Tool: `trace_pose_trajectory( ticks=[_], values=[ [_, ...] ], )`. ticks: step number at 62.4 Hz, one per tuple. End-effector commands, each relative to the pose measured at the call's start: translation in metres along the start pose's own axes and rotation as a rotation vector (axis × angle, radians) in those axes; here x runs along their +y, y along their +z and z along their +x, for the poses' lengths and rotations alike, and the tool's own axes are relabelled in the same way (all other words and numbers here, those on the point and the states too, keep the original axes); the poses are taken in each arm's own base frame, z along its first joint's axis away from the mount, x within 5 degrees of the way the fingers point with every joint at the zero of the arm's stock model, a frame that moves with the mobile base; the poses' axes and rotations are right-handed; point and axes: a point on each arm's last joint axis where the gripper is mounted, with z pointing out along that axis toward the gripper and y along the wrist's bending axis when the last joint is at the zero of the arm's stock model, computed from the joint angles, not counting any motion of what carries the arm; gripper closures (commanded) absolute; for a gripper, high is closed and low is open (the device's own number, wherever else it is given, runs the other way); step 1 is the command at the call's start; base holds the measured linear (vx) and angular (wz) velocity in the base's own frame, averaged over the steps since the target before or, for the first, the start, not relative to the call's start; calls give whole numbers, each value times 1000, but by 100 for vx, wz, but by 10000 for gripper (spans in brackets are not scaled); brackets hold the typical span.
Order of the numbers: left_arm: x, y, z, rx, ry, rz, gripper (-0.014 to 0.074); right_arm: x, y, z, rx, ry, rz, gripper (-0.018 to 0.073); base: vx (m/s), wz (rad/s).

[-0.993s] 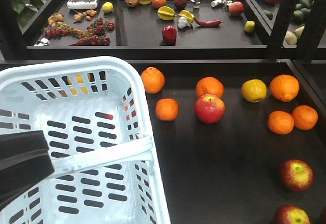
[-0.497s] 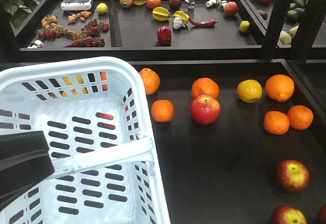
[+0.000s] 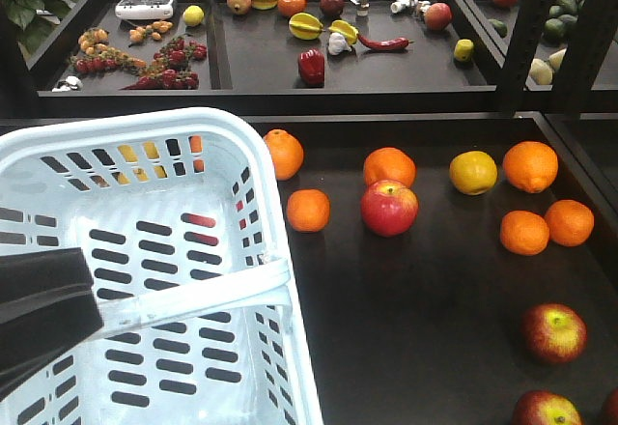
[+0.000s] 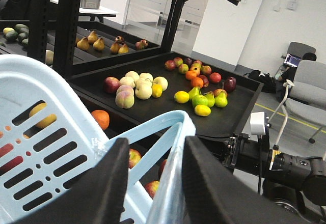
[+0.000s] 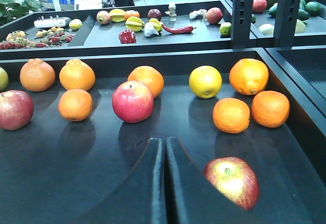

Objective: Pick three apples into basket with both arms
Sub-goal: 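Drive the base up to the fruit table edge, then swing the left gripper to lower the basket over the table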

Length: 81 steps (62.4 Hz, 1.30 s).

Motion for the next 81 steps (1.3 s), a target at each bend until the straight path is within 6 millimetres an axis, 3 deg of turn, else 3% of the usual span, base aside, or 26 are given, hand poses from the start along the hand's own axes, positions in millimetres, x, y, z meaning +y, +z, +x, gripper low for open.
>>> trace_pose_trajectory(
  ticks=[1,59,81],
  values=[
    [-1,-2,-9,-26,14,-26,603,1,0,-2,-70,-18,-8,564,0,0],
    [6,2,-13,-67,-28,-69,603,1,0,-2,-70,-18,-8,564,0,0],
    [45,43,-10,-16,-265,-54,603,1,0,-2,-70,-18,-8,564,0,0]
  ],
)
